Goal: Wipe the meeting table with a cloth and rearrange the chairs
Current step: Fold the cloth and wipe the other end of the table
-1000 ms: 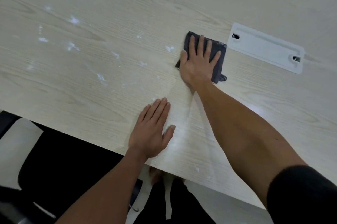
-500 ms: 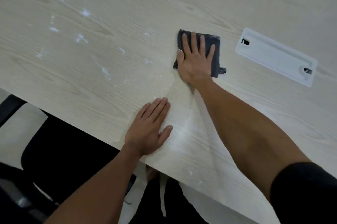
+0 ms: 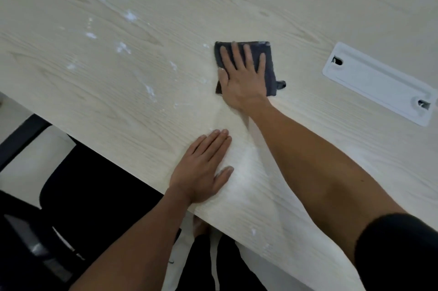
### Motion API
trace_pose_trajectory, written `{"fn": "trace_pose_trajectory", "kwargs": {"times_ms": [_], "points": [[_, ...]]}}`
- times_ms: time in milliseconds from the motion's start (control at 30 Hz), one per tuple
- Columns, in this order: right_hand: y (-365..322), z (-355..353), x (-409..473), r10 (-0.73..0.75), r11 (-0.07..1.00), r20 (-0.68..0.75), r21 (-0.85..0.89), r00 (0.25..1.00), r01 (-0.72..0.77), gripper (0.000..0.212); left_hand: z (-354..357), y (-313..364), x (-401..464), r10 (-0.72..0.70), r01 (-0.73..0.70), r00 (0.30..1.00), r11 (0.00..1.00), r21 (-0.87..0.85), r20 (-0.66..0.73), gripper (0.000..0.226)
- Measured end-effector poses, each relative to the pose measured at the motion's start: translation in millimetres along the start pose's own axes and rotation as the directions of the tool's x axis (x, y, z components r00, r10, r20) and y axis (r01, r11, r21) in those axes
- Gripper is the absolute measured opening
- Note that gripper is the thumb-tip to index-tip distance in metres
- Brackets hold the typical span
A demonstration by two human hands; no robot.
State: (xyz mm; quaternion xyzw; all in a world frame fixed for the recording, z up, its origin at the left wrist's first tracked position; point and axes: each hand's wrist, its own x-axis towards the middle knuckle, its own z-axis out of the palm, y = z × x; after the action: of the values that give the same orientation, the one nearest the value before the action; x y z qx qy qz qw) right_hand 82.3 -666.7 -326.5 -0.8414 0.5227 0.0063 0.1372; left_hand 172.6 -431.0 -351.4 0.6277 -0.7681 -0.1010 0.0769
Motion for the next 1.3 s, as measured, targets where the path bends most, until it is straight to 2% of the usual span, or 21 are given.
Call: {"fn": "trace_pose_trajectory", "kwargs": {"times_ms": [67, 133, 167, 233, 300, 367, 433, 500, 567, 633, 667, 733, 800, 833, 900, 967, 1033, 1100, 1133, 1200, 1300], "points": [[6, 6, -32, -0.222, 0.973, 0.055, -0.052, 0.974, 0.225, 0.060, 0, 0, -1, -0.001, 0.000, 1.000, 1.000, 0.029, 0.030, 0.074], [34, 5, -65, -0.294, 0.950, 0.082, -0.080, 0.952, 0.301, 0.058, 0, 2, -1, -0.003, 0.002, 1.000, 1.000, 0.028, 0.027, 0.075], [48, 2, -75, -0.267, 0.958, 0.090, -0.086, 0.960, 0.274, 0.058, -1, 4, -1, -0.004, 0.004, 1.000, 1.000, 0.009, 0.008, 0.075], [68, -7, -71, -0.089, 0.992, 0.083, -0.077, 0.993, 0.095, 0.060, -4, 6, -3, -0.032, 0.029, 0.998, 0.998, -0.064, -0.047, 0.078], [60, -16, -38, 0.132, 0.991, 0.044, -0.021, 0.990, -0.132, 0.061, -14, 2, -5, -0.148, 0.137, 0.984, 0.985, -0.107, -0.100, 0.083], [32, -18, 1, 0.244, 0.969, 0.017, 0.035, 0.970, -0.245, 0.062, -25, -11, -5, -0.286, 0.277, 0.950, 0.957, -0.083, -0.127, 0.093], [-9, -10, 27, 0.178, 0.983, 0.023, 0.036, 0.984, -0.179, 0.062, -31, -35, -14, -0.431, 0.427, 0.895, 0.902, -0.055, -0.116, 0.103], [-37, -4, 25, -0.010, 1.000, 0.060, 0.013, 0.998, 0.009, 0.062, -33, -59, -21, -0.542, 0.541, 0.837, 0.840, -0.035, -0.068, 0.112], [-37, 2, -5, -0.197, 0.978, 0.113, -0.039, 0.974, 0.203, 0.061, -34, -76, -24, -0.603, 0.603, 0.797, 0.798, -0.025, -0.041, 0.118], [-14, 5, -35, -0.244, 0.964, 0.125, -0.074, 0.962, 0.254, 0.060, -34, -89, -22, -0.641, 0.641, 0.766, 0.767, -0.023, -0.040, 0.123], [0, 2, -42, -0.195, 0.976, 0.114, -0.072, 0.974, 0.204, 0.060, -35, -93, -20, -0.650, 0.649, 0.760, 0.760, -0.021, -0.026, 0.126], [15, -6, -27, 0.000, 0.998, 0.079, -0.058, 0.997, 0.004, 0.060, -35, -98, -18, -0.650, 0.649, 0.759, 0.760, -0.038, -0.027, 0.128], [1, -11, 12, 0.164, 0.986, 0.034, -0.018, 0.986, -0.163, 0.062, -34, -99, -19, -0.645, 0.642, 0.763, 0.765, -0.056, -0.049, 0.127], [-14, -10, 32, 0.191, 0.982, 0.016, 0.002, 0.982, -0.191, 0.063, -34, -99, -19, -0.641, 0.638, 0.766, 0.767, -0.061, -0.052, 0.127], [-51, -2, 57, 0.138, 0.990, 0.009, 0.008, 0.990, -0.138, 0.063, -34, -99, -20, -0.636, 0.633, 0.768, 0.771, -0.064, -0.075, 0.126], [-79, 8, 56, -0.022, 1.000, 0.034, -0.018, 0.999, 0.022, 0.063, -35, -100, -18, -0.639, 0.637, 0.766, 0.769, -0.053, -0.073, 0.126], [-81, 14, 26, -0.197, 0.978, 0.093, -0.051, 0.976, 0.202, 0.061, -38, -99, -18, -0.641, 0.640, 0.766, 0.768, -0.042, -0.042, 0.127], [-58, 13, -8, -0.263, 0.959, 0.121, -0.073, 0.957, 0.273, 0.060, -39, -99, -19, -0.644, 0.643, 0.764, 0.765, -0.038, -0.046, 0.128], [-44, 10, -17, -0.232, 0.967, 0.118, -0.079, 0.966, 0.242, 0.059, -39, -99, -18, -0.644, 0.643, 0.764, 0.765, -0.042, -0.043, 0.128], [-24, 2, -11, -0.066, 0.994, 0.095, -0.076, 0.993, 0.073, 0.059, -40, -100, -18, -0.640, 0.637, 0.768, 0.768, -0.060, -0.033, 0.128], [-40, -7, 39, 0.166, 0.986, 0.035, -0.020, 0.986, -0.165, 0.061, -38, -101, -18, -0.628, 0.623, 0.776, 0.778, -0.084, -0.060, 0.127]]}}
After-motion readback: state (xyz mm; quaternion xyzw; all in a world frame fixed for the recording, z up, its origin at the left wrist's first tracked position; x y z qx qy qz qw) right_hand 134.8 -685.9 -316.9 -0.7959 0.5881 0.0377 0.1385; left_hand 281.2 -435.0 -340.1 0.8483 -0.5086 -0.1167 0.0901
